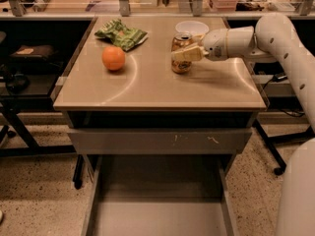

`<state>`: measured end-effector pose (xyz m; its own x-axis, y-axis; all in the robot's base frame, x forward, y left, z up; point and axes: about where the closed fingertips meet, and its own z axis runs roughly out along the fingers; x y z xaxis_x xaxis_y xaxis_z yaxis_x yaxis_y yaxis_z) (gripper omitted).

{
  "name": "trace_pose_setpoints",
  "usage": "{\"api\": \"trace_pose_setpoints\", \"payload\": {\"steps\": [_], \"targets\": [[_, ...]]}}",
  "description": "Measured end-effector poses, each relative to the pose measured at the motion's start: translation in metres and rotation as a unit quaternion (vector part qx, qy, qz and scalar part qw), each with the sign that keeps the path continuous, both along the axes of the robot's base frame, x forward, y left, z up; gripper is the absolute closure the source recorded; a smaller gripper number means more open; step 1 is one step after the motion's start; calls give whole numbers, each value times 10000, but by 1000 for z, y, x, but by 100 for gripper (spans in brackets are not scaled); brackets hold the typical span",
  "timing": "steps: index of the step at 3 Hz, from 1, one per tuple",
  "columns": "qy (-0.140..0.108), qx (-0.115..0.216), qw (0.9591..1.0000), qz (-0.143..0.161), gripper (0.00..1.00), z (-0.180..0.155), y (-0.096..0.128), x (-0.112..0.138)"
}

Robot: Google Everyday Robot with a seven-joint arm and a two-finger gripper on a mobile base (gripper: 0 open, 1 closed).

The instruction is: Place orange can into middle drawer

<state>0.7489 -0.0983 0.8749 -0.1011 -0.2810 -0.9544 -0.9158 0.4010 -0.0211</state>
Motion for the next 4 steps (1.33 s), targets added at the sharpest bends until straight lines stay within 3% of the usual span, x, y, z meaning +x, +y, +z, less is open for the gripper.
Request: {"api": "trace_pose_setpoints", "payload": {"steps": [1,2,3,4], "targets": [[0,0,10000,0,88,0,0,0],[-1,97,9999,37,100,1,2,-4],[-187,356,9992,48,100,18,-4,-32],[-472,482,9976,129,100,39,-20,-94]]}}
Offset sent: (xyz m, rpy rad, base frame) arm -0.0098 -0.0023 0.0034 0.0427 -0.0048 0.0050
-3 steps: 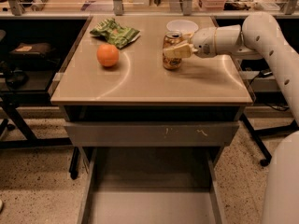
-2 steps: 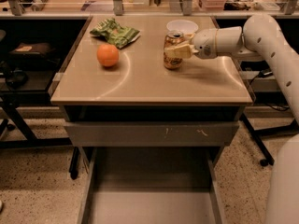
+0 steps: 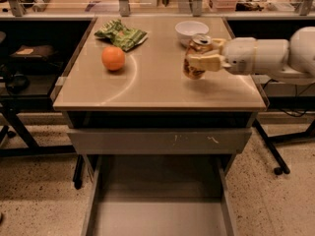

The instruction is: Place orange can into middle drawer

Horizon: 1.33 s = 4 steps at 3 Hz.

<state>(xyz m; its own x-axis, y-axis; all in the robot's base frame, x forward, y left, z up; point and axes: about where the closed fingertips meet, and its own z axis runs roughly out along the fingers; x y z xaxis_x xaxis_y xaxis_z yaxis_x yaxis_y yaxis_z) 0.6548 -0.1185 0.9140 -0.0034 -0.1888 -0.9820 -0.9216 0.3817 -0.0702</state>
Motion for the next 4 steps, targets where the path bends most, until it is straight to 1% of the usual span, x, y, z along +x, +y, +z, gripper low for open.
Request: {"api": "trace_pose_setpoints", "payload": {"steps": [1,2,3,4], "targets": [[-339,-129,9993,46,100,13,-17,-74],[-538,-502,9972,-115,100,9,-34,-143],[-352,-927,9942,-425,100,-24,-53,-197],[64,-1120,9917,-621,100,-83,-57,-218]]}}
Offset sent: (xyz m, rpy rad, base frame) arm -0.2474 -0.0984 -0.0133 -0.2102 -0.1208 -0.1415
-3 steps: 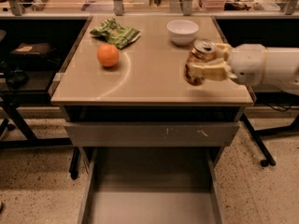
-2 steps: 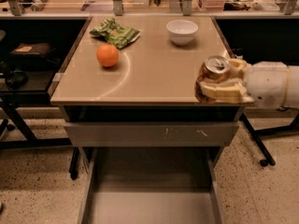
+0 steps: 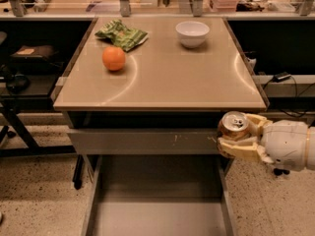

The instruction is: Place orange can into middle drawer

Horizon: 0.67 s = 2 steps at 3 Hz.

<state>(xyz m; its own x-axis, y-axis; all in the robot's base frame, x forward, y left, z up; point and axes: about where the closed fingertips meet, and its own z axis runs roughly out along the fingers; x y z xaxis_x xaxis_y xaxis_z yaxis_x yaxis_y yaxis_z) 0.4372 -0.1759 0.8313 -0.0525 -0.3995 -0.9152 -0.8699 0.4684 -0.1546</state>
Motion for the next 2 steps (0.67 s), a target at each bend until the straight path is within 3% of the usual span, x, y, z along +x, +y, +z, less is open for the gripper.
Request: {"api": "trace_pose_setpoints", "payload": {"steps": [1,2], "targets": [[360,75,9993,-110,100,-60,10,-6],[360,75,9993,-110,100,-60,10,-6]]}}
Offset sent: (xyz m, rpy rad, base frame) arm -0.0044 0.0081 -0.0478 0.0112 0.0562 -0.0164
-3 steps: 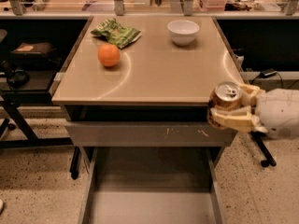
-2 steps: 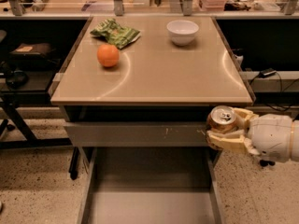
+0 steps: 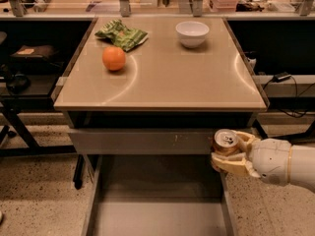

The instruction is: Place orange can into middle drawer

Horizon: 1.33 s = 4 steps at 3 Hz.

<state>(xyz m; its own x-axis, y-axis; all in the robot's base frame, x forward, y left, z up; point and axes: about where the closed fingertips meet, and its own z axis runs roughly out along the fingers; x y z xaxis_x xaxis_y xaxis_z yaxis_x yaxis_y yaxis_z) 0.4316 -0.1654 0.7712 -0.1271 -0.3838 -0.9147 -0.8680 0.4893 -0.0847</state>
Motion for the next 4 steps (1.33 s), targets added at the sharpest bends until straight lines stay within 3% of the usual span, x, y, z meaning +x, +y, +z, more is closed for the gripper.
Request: {"api": "trace_pose_setpoints", "payload": {"steps": [1,2,3,4], "targets": [[159,113,9998,10,100,-25,11,0],[386,338,9987,63,100,-79,38,0],[348,637,9973,80,100,-141,68,7],[358,760,9964,101,100,-187,84,17]]}}
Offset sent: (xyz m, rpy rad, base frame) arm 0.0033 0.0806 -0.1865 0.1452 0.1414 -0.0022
